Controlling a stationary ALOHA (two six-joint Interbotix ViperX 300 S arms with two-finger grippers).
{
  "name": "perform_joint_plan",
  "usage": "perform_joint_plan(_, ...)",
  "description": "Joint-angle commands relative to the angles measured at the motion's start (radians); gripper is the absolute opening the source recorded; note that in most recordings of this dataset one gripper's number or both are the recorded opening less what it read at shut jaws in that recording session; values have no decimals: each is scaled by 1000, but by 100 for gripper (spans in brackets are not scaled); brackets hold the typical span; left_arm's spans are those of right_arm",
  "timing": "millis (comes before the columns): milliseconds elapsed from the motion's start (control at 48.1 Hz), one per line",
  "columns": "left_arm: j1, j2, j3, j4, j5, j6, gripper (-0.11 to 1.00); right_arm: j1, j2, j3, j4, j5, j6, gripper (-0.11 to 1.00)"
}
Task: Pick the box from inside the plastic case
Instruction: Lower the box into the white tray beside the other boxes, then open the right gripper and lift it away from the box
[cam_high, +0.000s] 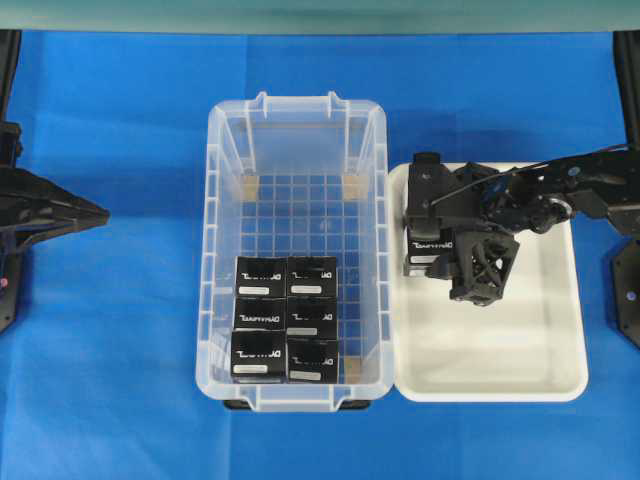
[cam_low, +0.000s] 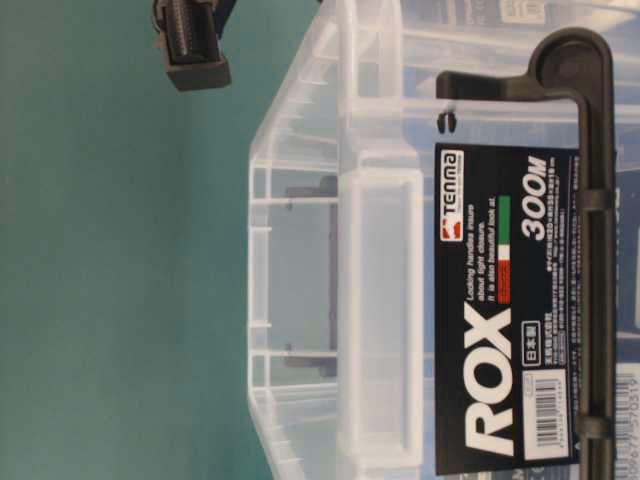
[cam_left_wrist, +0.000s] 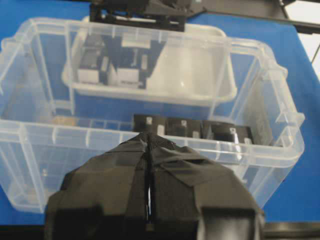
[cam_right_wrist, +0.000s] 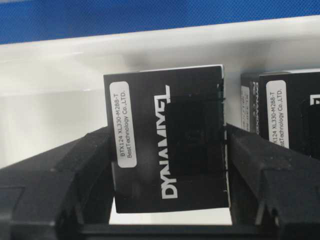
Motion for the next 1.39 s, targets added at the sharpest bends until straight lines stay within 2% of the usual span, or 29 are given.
perform_joint_plan(0, 5, 6, -28, 3, -6, 2, -6, 3, 5, -3, 2, -8, 3, 63)
perform_joint_plan(436, 11, 6, -28, 3, -6, 2, -6, 2, 8, -3, 3, -8, 11, 63)
perform_joint_plan(603, 12, 6, -28, 3, -6, 0, -6, 3, 8, -5, 2, -43, 9, 92)
perform_joint_plan(873, 11, 6, -28, 3, -6, 0, -6, 3, -11, -18, 2, -51, 9, 92)
perform_joint_plan(1060, 12, 6, -28, 3, -5, 0, -6, 2, -101, -44, 5, -32, 14, 92)
perform_joint_plan(1372, 11, 6, -28, 2, -6, 2, -6, -3, -339, -67, 5, -29, 31, 92)
